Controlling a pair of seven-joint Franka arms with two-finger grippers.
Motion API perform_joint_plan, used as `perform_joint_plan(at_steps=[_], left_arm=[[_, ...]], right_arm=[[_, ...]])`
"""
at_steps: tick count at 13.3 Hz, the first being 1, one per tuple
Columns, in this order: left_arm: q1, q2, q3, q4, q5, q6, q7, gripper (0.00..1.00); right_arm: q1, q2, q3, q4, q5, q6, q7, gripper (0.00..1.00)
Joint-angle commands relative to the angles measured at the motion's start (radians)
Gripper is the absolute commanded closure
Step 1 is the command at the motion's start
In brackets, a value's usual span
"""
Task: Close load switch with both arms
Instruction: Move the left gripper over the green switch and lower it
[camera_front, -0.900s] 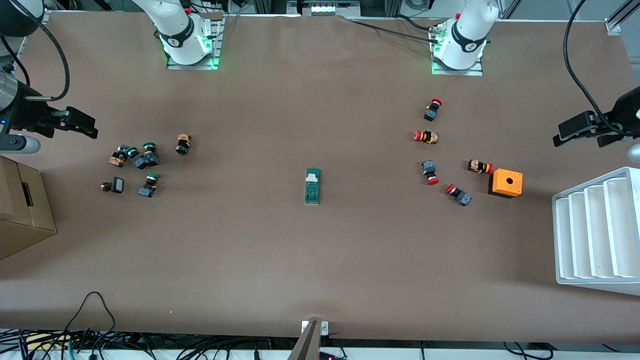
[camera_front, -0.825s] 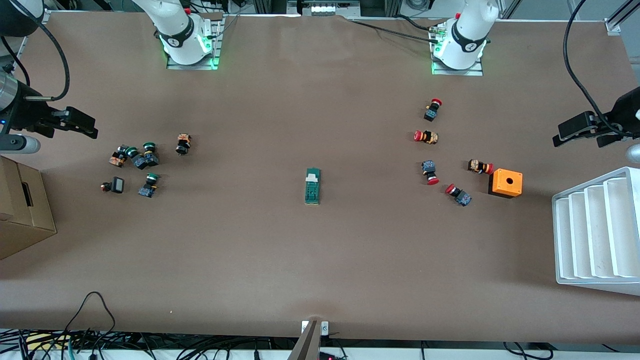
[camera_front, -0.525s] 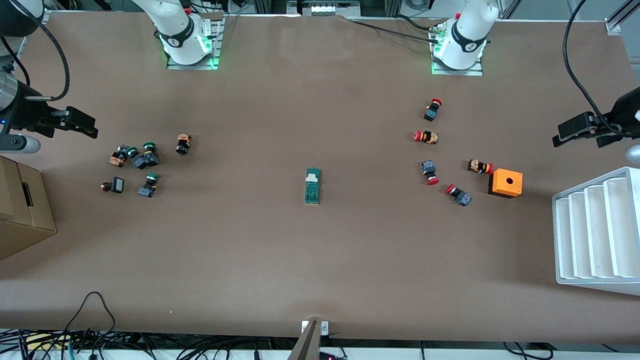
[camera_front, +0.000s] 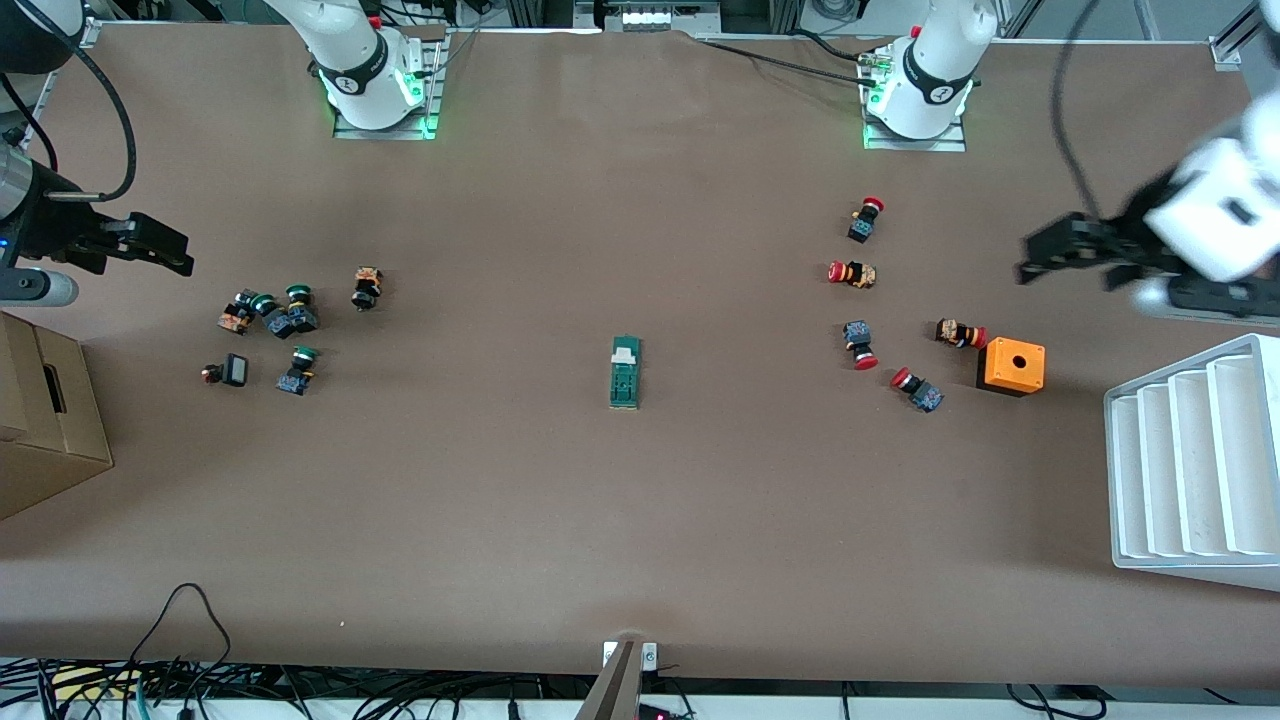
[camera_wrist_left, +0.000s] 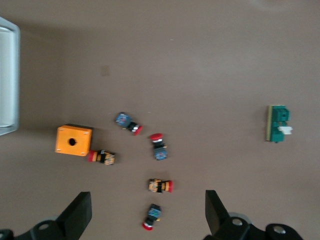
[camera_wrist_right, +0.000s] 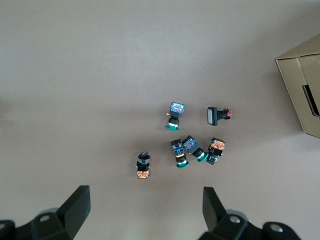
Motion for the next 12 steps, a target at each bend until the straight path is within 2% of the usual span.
perform_joint_plan(at_steps=[1,4,6,8,12], left_arm=[[-0.002,0.018,-0.109,0.003,-0.011,0.045,-0.135,0.0],[-0.002,0.075,-0.266,-0.002,0.003,0.151,-0.36,0.0],[-0.005,0.108,-0.337,-0.029,0.006,0.247,-0.477,0.0],[-0.074,0.124,-0.351,-0.081,0.049,0.358,-0.579,0.0],[-0.253,0.176,-0.351,-0.111,0.276,0.487,-0.829,0.0]], right_arm=[[-0.007,0.013,0.004,0.031,-0.018,-0.021,-0.011,0.01],[-0.007,0.013,0.004,0.031,-0.024,-0.018,-0.008,0.01],[-0.009,0.013,0.004,0.031,-0.024,-0.018,-0.005,0.01],[-0.015,0.013,0.004,0.031,-0.026,-0.023,-0.005,0.01],[-0.035,0.013,0.004,0.033,-0.024,-0.024,-0.011,0.01]])
